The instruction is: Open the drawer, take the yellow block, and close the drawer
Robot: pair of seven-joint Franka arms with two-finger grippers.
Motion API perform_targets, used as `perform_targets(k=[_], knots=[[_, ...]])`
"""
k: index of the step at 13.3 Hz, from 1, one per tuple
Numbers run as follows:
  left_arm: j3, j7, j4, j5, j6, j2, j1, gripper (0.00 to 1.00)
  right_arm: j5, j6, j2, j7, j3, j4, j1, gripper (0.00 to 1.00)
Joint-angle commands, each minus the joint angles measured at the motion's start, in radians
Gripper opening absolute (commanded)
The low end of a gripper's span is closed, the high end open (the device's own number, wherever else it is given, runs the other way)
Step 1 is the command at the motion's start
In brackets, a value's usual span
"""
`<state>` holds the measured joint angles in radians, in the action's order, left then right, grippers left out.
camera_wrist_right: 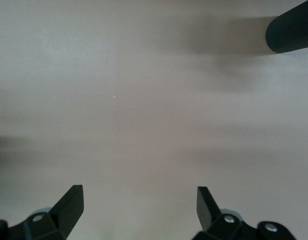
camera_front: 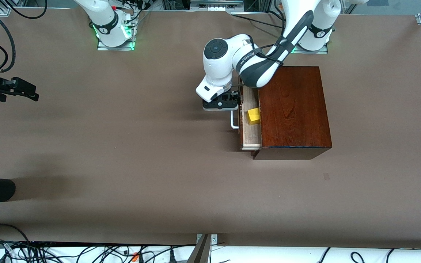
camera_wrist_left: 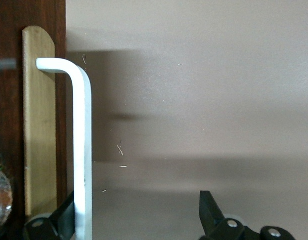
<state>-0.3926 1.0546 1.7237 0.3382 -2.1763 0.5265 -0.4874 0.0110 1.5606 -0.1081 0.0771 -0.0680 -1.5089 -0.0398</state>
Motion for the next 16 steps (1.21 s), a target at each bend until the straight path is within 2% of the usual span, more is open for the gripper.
perform_targets(k=[1,3,5,7,10,12,14,16], knots=[[-0.006,0.001,-0.044,-0.022,0.044,0.010,-0.033,1.00,0.001,0.001,0.007,-0.002,0.010,0.001,0.012,1.00],[-0.006,-0.002,-0.056,-0.022,0.091,-0.005,-0.030,1.00,0.003,0.001,0.007,0.001,0.010,0.001,0.012,1.00],[-0.009,-0.004,-0.111,-0.021,0.179,-0.005,-0.034,1.00,0.003,0.001,0.007,0.001,0.010,0.001,0.012,1.00],[-0.012,-0.021,-0.188,-0.022,0.300,-0.006,-0.034,1.00,0.003,0.001,0.007,0.003,0.010,0.001,0.012,1.00],[-0.002,-0.186,-0.333,-0.028,0.502,-0.010,-0.014,1.00,0.003,0.001,0.007,0.004,0.010,0.001,0.012,1.00],[-0.009,-0.255,-0.392,-0.038,0.567,-0.025,0.050,1.00,0.003,0.001,0.007,0.004,0.010,0.001,0.012,1.00],[-0.009,-0.329,-0.401,-0.056,0.602,-0.066,0.105,1.00,0.001,0.002,0.007,0.000,0.011,0.001,0.012,1.00],[-0.009,-0.424,-0.401,-0.122,0.619,-0.118,0.194,1.00,-0.008,-0.005,0.008,-0.010,0.034,0.001,0.006,1.00]])
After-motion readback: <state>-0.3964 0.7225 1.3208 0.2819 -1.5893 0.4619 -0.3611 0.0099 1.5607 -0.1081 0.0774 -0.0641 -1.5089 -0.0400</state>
